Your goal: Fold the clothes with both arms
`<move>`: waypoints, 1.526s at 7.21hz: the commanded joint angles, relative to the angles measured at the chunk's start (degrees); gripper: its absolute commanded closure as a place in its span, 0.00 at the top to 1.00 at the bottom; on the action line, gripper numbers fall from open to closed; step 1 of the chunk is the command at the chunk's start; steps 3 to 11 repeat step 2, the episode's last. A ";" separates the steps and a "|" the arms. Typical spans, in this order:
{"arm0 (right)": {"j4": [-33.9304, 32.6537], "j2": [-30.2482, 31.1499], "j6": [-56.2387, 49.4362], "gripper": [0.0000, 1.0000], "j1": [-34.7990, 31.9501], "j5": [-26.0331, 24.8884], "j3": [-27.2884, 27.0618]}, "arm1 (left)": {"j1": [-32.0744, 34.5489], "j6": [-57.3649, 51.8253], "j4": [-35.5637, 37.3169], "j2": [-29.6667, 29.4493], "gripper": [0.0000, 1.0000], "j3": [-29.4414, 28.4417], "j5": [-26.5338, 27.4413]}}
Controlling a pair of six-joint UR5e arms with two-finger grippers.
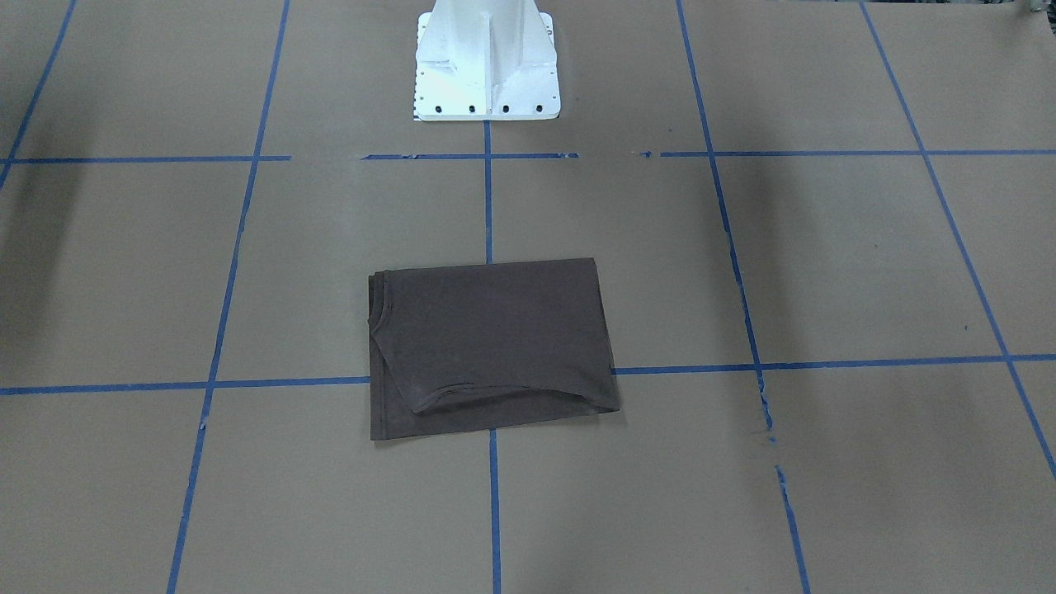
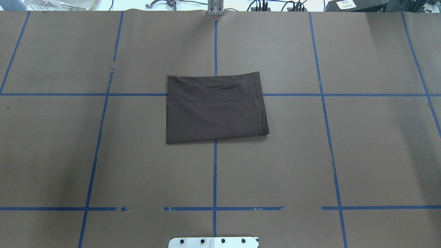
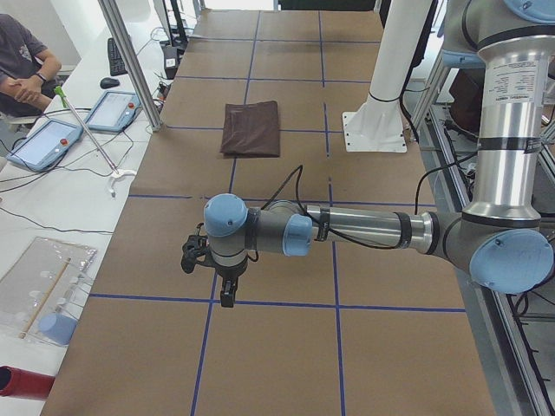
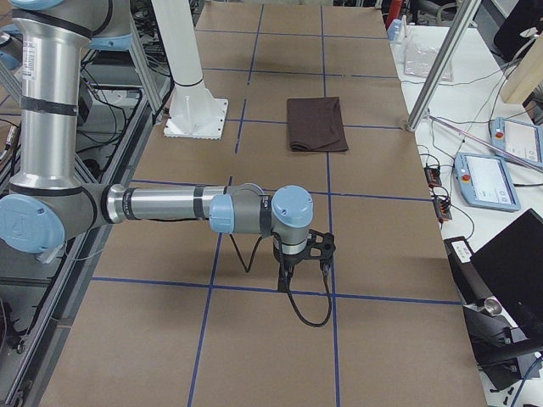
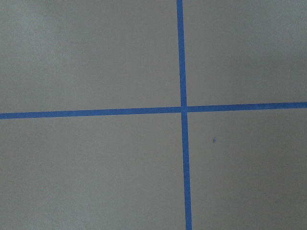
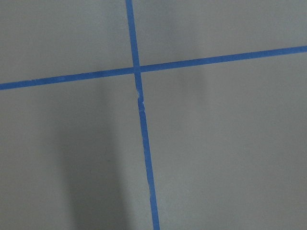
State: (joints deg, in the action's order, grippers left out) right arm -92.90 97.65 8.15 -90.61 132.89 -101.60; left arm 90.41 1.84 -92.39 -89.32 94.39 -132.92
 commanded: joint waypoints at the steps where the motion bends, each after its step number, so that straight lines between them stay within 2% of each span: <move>1: 0.00 0.00 0.11 1.00 0.00 0.09 0.00 | 0.03 0.01 0.02 -0.06 1.00 0.00 0.03; 11: 0.00 0.00 0.11 1.00 0.00 0.09 0.00 | 0.03 0.01 -0.07 -0.06 1.00 0.00 0.03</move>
